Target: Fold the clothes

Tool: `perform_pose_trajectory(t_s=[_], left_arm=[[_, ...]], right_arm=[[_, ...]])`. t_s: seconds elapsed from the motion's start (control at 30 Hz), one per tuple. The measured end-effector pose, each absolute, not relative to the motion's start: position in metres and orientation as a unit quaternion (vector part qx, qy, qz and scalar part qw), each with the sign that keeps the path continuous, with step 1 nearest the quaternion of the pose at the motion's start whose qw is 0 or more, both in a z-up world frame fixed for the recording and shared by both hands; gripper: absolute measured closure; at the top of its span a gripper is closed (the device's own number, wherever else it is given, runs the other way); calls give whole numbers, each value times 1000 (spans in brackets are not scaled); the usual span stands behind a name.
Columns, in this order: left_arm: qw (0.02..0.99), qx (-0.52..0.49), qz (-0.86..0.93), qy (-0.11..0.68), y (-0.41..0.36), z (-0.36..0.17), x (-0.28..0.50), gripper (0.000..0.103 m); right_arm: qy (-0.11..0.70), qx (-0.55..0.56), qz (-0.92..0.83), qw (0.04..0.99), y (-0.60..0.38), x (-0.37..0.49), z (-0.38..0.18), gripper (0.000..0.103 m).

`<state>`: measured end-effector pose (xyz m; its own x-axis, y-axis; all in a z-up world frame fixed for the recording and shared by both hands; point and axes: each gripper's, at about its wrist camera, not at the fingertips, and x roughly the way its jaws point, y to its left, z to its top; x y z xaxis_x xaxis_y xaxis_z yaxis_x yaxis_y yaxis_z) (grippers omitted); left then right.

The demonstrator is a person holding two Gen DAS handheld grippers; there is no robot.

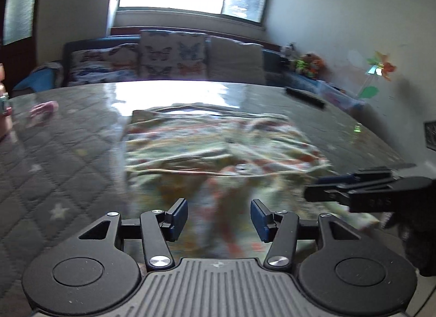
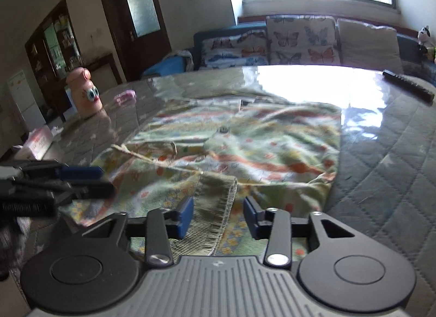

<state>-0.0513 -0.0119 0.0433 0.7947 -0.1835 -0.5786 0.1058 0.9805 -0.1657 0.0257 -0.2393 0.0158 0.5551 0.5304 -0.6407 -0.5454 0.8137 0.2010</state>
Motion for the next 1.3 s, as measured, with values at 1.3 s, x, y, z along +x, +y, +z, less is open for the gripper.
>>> perform_pose_trajectory(t_s=[1.3], left_arm=[[949,-26,-66,306,-10,44,-26,81]], right_arm=[[340,-76,312,884,-213,26,15,78]])
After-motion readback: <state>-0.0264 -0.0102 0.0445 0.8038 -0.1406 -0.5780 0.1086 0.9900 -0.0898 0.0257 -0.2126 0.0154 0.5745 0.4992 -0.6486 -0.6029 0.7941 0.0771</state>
